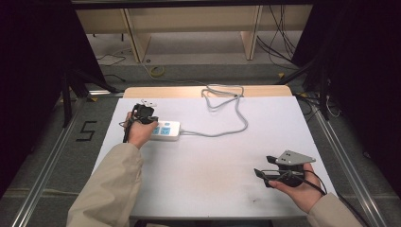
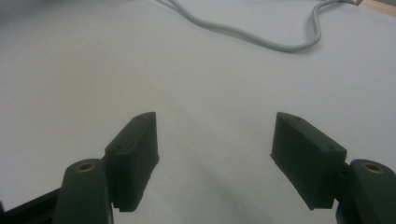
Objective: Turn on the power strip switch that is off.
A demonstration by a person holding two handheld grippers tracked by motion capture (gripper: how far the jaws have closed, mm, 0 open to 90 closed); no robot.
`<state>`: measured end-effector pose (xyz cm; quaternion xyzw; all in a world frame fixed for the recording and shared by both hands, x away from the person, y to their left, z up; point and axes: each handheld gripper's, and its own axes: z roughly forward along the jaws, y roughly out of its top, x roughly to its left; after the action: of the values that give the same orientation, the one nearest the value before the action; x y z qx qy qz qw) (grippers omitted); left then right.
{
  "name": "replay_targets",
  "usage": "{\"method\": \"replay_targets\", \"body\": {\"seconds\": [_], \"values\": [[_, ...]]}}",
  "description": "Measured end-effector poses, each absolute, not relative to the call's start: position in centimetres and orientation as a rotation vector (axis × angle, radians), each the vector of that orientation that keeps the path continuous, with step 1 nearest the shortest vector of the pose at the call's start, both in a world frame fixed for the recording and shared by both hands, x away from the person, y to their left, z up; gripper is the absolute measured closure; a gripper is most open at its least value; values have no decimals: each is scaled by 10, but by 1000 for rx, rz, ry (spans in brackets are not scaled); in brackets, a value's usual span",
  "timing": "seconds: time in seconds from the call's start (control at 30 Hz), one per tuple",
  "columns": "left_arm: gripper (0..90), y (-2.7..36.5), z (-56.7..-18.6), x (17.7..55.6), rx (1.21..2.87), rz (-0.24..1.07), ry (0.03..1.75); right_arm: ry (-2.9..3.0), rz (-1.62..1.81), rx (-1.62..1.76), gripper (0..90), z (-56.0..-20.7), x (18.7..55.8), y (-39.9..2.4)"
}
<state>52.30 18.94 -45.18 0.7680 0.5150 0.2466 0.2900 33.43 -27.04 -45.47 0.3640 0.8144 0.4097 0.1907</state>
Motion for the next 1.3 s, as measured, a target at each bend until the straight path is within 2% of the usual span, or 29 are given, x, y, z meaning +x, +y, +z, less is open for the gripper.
{"method": "replay_targets", "body": {"seconds": [1.3], "values": [[896,196,-455,533,2058,607,1448,2295,1144,1019,318,-455,334,-270]]}}
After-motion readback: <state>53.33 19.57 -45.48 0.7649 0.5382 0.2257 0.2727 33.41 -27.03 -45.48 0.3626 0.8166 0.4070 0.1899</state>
